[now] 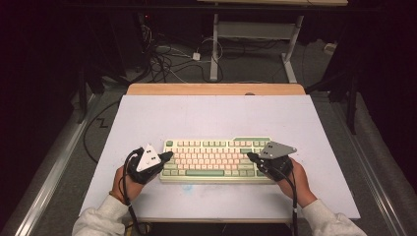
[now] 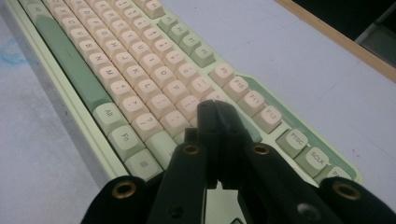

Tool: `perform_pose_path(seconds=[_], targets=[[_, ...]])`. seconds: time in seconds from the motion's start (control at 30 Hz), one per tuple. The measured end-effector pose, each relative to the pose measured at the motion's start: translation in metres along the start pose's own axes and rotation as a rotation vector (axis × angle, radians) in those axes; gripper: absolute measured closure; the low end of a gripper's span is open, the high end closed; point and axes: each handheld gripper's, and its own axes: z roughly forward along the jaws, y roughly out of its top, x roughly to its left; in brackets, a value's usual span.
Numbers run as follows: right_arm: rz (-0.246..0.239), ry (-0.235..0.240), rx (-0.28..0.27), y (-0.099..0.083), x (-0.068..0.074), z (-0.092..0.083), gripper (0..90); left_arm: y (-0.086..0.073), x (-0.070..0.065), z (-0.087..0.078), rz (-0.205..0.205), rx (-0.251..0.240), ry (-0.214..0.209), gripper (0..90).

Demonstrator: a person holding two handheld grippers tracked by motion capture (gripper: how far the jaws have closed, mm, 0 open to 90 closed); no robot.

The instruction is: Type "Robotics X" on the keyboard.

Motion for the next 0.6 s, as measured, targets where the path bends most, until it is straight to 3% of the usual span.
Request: perform_pose_path(seconds=[0.6], targets=[[-0.03, 0.025, 0.021, 0.015, 0.008, 0.016, 90.0, -0.018, -0.004, -0.01, -0.023, 0.029, -0.009, 87.3]])
